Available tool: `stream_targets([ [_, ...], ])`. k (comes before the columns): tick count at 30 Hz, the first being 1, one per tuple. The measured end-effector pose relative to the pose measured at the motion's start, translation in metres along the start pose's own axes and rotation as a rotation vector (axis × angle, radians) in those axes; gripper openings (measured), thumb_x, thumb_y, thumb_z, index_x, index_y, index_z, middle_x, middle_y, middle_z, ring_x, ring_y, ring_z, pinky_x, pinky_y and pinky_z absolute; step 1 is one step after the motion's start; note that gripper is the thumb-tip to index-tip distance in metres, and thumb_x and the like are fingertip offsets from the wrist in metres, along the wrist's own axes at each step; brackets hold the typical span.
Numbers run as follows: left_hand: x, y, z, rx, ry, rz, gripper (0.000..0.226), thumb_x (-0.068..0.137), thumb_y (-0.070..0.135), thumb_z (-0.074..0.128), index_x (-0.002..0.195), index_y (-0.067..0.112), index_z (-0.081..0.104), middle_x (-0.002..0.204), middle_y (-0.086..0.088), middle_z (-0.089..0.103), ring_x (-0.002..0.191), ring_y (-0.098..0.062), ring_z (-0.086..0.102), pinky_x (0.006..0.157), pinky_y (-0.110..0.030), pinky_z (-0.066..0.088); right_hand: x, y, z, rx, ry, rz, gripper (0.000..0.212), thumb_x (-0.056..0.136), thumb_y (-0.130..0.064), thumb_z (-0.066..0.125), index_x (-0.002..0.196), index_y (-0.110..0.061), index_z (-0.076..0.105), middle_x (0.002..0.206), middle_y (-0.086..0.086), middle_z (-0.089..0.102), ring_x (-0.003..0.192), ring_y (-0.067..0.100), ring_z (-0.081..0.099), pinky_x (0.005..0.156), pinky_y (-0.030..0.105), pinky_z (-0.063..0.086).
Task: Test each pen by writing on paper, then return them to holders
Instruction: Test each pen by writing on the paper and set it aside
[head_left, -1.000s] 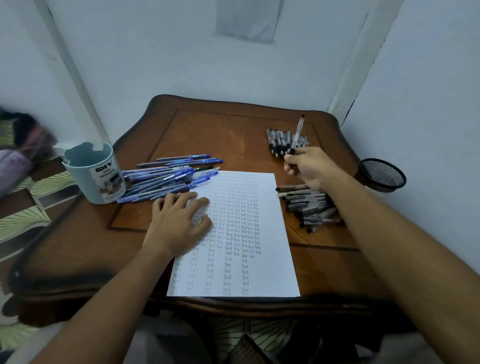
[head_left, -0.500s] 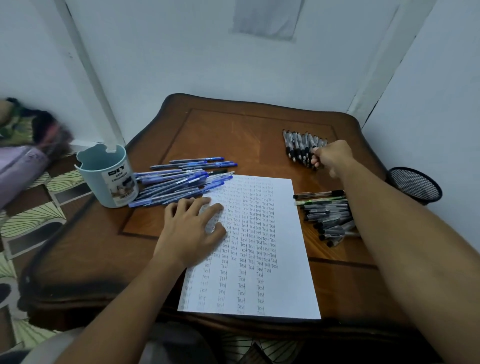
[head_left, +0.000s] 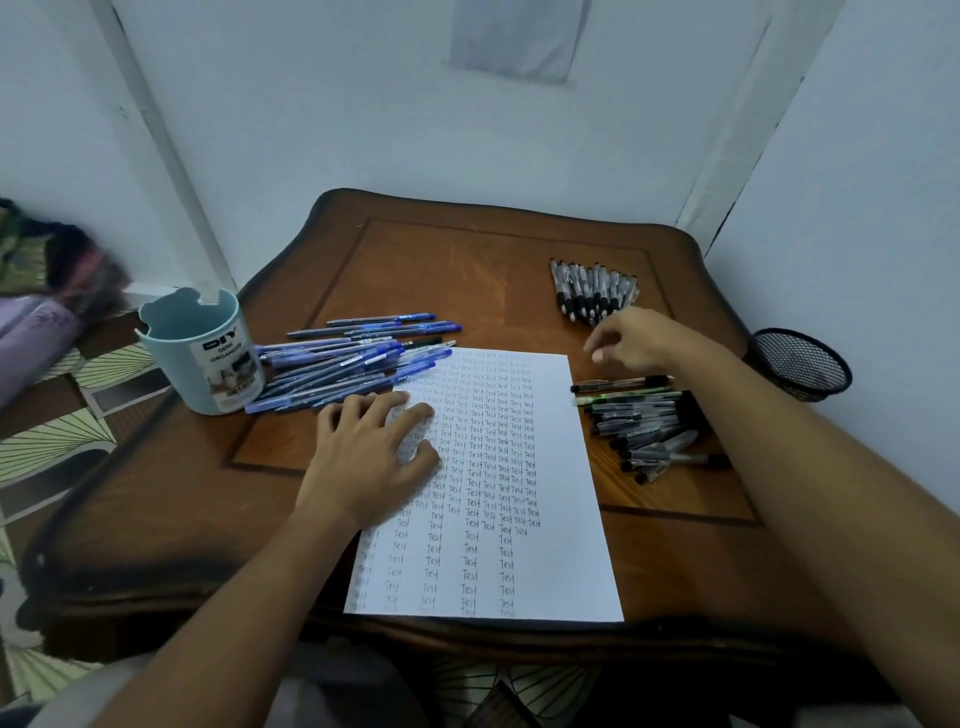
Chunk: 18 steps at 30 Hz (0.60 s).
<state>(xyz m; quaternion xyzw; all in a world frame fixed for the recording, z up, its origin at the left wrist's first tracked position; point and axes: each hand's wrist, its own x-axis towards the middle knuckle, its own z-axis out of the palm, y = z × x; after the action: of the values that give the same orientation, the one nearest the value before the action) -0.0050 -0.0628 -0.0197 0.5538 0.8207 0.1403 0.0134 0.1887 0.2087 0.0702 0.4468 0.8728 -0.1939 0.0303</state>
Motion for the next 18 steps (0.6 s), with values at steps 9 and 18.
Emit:
stream_targets([
  [9, -0.001, 0.001, 0.000, 0.006, 0.004, -0.003, 0.059, 0.086, 0.063, 0.022, 0.135, 0.044, 0.047, 0.148, 0.012, 0.040, 0.130, -0.015, 0.031, 0.110, -0.046, 0.016, -0.012, 0.013, 0.016, -0.218, -0.060, -0.099, 0.026, 0.094, -0.003, 0.062, 0.112, -0.021, 0.068, 0.113, 0.002, 0.068, 0.103, 0.020, 0.061, 0.091, 0.037, 0.053],
  [18, -0.001, 0.000, 0.000, 0.002, 0.008, -0.002, 0.061, 0.084, 0.064, 0.020, 0.135, 0.044, 0.047, 0.148, 0.012, 0.041, 0.130, -0.016, 0.031, 0.109, -0.045, 0.017, -0.018, 0.014, 0.022, -0.167, 0.096, -0.182, 0.028, 0.105, -0.011, 0.040, 0.127, -0.021, 0.055, 0.125, 0.004, 0.050, 0.107, 0.023, 0.054, 0.096, 0.039, 0.047],
])
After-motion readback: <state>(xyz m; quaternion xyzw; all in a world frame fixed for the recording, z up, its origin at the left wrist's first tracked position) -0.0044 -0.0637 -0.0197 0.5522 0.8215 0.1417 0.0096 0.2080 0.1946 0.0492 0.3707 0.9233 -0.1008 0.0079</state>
